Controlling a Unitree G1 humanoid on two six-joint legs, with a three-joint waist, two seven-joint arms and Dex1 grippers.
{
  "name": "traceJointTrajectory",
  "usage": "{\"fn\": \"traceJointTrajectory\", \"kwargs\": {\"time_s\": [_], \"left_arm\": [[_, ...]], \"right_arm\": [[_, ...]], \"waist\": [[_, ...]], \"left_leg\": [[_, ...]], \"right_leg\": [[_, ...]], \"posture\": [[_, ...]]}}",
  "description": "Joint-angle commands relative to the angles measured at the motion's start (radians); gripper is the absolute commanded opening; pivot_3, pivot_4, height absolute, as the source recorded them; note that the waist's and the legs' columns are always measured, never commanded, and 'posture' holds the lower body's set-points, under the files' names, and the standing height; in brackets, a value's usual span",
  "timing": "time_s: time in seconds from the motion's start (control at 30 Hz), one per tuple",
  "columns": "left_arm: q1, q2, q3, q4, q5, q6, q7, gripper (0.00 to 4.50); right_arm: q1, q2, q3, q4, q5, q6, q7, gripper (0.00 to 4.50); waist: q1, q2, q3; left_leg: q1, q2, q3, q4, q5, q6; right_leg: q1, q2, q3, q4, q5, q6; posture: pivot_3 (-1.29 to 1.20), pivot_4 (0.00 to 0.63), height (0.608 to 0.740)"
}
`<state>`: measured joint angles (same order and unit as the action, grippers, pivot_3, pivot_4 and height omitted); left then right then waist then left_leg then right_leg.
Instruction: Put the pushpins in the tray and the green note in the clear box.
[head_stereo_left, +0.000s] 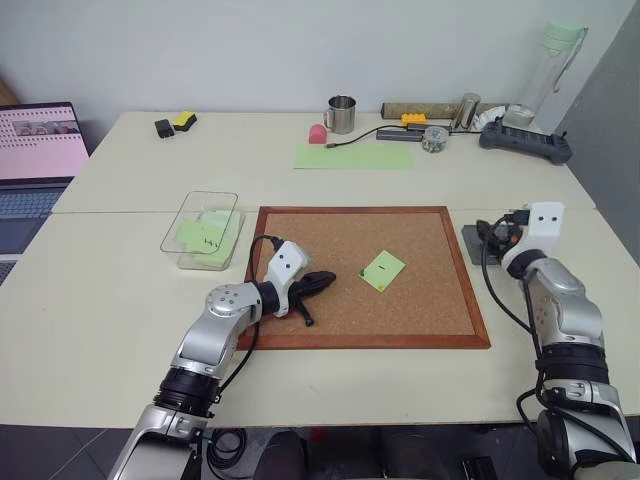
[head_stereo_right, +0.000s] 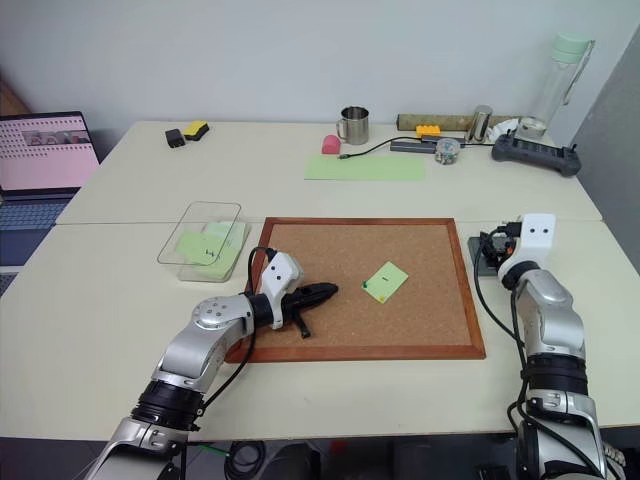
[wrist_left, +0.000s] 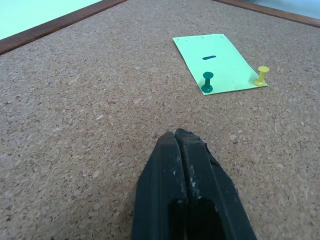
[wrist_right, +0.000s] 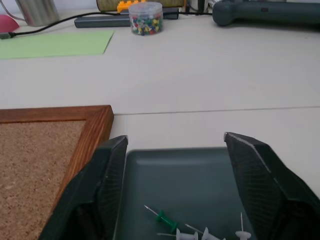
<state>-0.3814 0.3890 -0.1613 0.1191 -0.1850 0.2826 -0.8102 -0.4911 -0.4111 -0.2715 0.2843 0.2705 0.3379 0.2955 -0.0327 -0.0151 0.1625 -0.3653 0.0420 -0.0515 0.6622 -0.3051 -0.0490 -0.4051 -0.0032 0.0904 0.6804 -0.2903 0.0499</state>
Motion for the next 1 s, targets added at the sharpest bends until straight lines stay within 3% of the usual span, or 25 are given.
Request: {"fn": "traceJointTrajectory", "kwargs": {"time_s": [0.03,0.2,0.33,0.53,0.9,1.0], "left_arm": [[-0.009,0.007,0.006,-0.001,0.007,0.002,0.003,0.0],[-0.009,0.004,0.005,-0.001,0.007,0.0,0.002,0.0],[-0.012,0.002,0.005,0.003,0.009,-0.002,0.002,0.0],[-0.006,0.002,0.005,-0.007,0.008,0.001,0.001,0.0],[0.0,0.009,0.007,-0.016,0.008,0.001,-0.002,0.0],[0.0,0.009,0.007,-0.016,0.007,0.001,-0.003,0.0]], "right_arm": [[0.064,-0.001,0.062,-0.209,0.083,0.044,0.141,3.19],[0.196,-0.014,0.191,-0.46,0.163,0.13,0.293,3.19],[0.268,-0.024,0.305,-0.551,0.148,0.13,0.363,3.19],[0.272,0.011,0.389,-0.502,0.07,0.075,0.349,3.19],[0.254,0.055,0.43,-0.387,-0.013,0.019,0.349,3.19],[0.251,0.063,0.428,-0.383,-0.017,0.017,0.351,2.49]], "waist": [[0.0,0.0,0.0],[0.001,0.0,0.0],[0.001,0.0,0.0],[0.001,0.0,0.0],[0.001,0.0,0.0],[0.001,0.0,0.0]], "left_leg": [[0.0,0.0,0.0,0.0,0.0,0.0],[0.0,0.0,-0.001,0.0,0.0,0.0],[0.0,0.0,-0.001,0.0,0.0,0.0],[0.0,0.0,-0.002,0.0,0.0,0.0],[0.0,0.0,-0.002,0.0,0.0,0.0],[0.0,0.0,-0.002,0.0,0.0,0.0]], "right_leg": [[0.0,0.0,0.0,0.0,0.0,0.0],[0.0,0.0,-0.001,0.0,0.0,0.0],[0.0,0.0,-0.001,0.0,0.0,0.0],[0.0,0.0,-0.001,0.0,0.0,0.0],[0.0,0.0,-0.001,0.0,0.0,0.0],[0.0,0.0,-0.001,0.0,0.0,0.0]], "posture": [[0.0,0.15,0.74],[0.0,0.15,0.74],[0.0,0.15,0.74],[0.0,0.15,0.74],[0.0,0.15,0.74],[0.0,0.15,0.74]]}}
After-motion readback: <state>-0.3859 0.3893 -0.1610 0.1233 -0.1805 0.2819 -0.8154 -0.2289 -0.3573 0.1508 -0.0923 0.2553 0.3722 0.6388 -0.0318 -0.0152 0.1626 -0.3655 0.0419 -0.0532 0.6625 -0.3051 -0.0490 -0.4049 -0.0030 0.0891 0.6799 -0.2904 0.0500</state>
